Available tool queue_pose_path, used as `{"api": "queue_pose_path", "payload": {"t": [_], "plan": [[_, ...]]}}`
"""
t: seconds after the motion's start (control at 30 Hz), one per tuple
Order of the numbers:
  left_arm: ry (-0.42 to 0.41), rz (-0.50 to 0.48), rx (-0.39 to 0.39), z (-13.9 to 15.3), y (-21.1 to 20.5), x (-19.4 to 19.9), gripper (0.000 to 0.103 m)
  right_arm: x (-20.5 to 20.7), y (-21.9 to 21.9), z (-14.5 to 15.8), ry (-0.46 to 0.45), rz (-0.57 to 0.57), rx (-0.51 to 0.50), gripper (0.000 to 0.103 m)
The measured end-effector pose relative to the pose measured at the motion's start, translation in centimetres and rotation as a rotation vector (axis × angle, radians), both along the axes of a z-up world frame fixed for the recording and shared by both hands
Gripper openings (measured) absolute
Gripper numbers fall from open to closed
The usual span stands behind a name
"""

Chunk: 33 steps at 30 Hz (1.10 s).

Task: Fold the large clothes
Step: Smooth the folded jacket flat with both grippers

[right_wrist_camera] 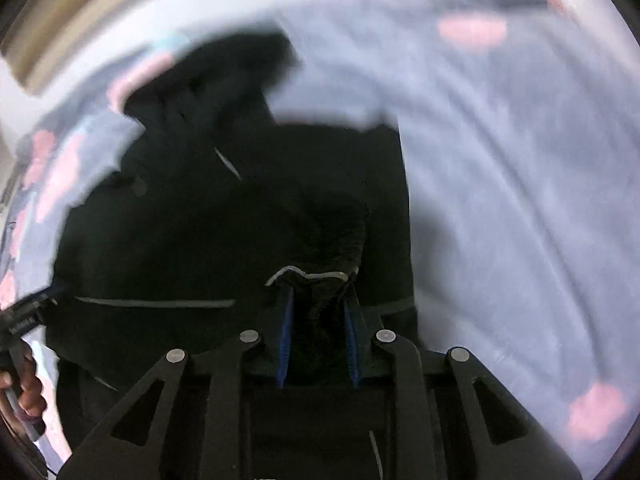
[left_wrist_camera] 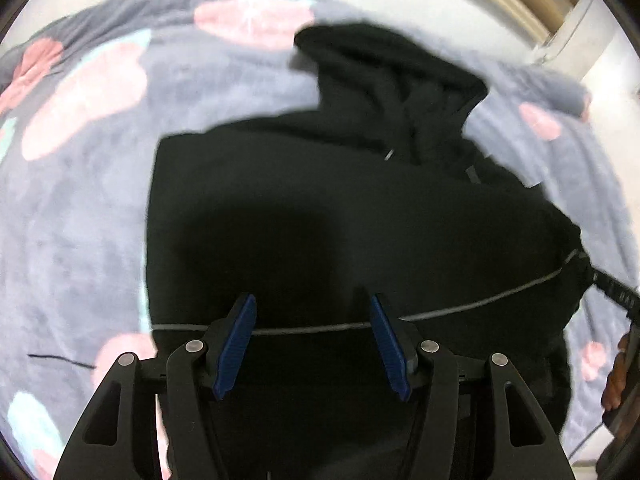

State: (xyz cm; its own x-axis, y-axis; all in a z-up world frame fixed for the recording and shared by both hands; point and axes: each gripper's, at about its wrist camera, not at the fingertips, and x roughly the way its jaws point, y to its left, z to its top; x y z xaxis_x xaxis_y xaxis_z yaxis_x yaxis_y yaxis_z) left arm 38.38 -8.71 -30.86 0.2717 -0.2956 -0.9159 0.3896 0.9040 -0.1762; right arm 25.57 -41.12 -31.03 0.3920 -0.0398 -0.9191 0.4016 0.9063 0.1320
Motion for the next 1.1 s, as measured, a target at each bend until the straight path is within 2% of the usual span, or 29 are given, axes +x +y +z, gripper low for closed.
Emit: {"api": "queue_pose_path", "payload": {"t": [0.07,0.13,0.23,0.27,0.3,0.37,0.4,0.53,0.6,0.67,0.77,0.87,0.93,1.1], "plan": [[0.012,-0.013,0.052,-1.6,-1.0,0.6,0.06,-0.6,-0.3,-3.1,0.03,-0.015,0.012,0.026],[0.01,-0.025,0.077,-2.4,-1.6,0.8,0.063,-1.0,-1.0,-4.5,0.013,-0.04,0.058,0.028],[0.014,-0.035,0.082,-2.8,-2.1,1.4,0.069,-1.6,-2.1,-4.9,-0.012,-0.065,0.131,0.03],[0.013,-0.042,0.091,-2.8,-2.3,1.5,0.07,-1.7,-2.3,-4.7,-0.01,-0.061,0.143,0.034],[0.007,-0.052,0.104,-2.7,-2.5,1.5,0.07,-1.9,-2.4,-4.2,-0.002,-0.053,0.154,0.036],[-0.017,-0.08,0.125,-2.0,-2.7,1.1,0.07,-2.5,-2.8,-2.8,0.003,-0.052,0.164,0.052],[-0.029,-0.093,0.125,-1.3,-2.7,0.7,0.07,-2.9,-2.9,-1.8,-0.007,-0.056,0.163,0.054],[-0.059,-0.076,0.041,1.8,-0.8,-0.6,0.07,-3.1,-1.9,3.1,-0.087,-0.018,0.085,0.067],[-0.08,-0.05,0.006,2.9,0.0,-0.7,0.07,-1.7,-1.1,3.8,-0.112,0.02,0.065,0.068],[-0.1,-0.013,0.005,3.1,0.4,-0.1,0.07,0.3,0.4,3.3,-0.108,0.063,0.041,0.067],[-0.074,0.039,0.05,1.2,-0.3,1.9,0.07,3.7,1.9,0.4,-0.063,0.096,-0.015,0.067],[-0.041,0.065,0.133,-1.9,-0.8,3.5,0.07,6.2,2.2,-3.5,0.038,0.096,-0.023,0.065],[-0.031,0.06,0.174,-3.4,-1.4,4.0,0.073,6.8,2.2,-4.5,0.049,0.102,-0.035,0.065],[-0.02,0.083,0.142,-3.2,-1.3,4.7,0.075,6.6,2.2,-4.2,0.052,0.125,-0.027,0.065]]}}
